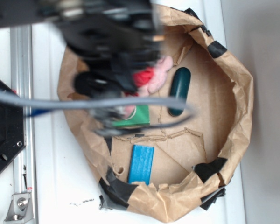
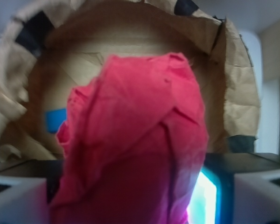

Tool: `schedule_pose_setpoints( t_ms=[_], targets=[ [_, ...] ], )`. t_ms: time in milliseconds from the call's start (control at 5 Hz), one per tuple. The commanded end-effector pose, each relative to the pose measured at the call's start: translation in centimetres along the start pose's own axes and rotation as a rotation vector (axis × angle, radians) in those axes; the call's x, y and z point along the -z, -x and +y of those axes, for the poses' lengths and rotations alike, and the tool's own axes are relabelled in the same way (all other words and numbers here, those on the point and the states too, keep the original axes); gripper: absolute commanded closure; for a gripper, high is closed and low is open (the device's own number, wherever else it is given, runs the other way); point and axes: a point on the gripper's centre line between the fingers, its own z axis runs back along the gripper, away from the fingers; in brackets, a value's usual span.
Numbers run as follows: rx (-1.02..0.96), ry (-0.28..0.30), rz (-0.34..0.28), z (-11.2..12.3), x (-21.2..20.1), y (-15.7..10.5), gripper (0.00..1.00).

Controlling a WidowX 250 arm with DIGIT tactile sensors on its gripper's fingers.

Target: Grab the red paper.

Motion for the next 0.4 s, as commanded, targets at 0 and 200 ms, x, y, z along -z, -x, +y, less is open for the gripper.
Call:
schedule_pose_setpoints(
  t_ms=[0,200],
  targets=[
    [-0.311,0.089,-0.094,-1.68,-3.50,-2.43,1.00],
    [-0.305,0.092,-0.098,-1.67,-3.43,-2.46,1.00]
  ],
)
